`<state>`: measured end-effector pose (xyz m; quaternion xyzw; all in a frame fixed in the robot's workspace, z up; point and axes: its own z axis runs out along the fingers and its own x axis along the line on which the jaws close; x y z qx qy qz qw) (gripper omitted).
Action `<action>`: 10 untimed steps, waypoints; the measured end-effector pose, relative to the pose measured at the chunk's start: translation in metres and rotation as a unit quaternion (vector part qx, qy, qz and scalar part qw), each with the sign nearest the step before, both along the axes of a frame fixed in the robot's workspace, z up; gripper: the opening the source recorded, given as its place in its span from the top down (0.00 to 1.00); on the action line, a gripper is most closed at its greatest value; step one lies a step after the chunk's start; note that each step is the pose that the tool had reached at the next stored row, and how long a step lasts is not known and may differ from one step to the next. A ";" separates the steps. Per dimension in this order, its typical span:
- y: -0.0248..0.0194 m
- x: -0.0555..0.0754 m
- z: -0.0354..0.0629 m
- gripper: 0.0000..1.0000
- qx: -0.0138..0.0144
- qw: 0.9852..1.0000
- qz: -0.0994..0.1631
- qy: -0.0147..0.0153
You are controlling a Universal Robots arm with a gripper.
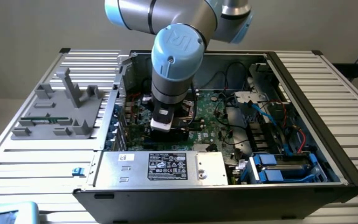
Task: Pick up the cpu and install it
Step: 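Install the second cpu locking lever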
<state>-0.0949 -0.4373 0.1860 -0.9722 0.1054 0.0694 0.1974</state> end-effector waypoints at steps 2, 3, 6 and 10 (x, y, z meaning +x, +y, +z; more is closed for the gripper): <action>0.0000 -0.001 0.0000 0.88 0.000 1.000 0.000 0.000; 0.0000 -0.001 0.0000 0.88 0.000 1.000 0.000 0.000; 0.0000 -0.001 0.0000 0.88 0.000 1.000 0.000 0.000; 0.0000 -0.001 0.0000 0.88 0.000 1.000 0.000 0.000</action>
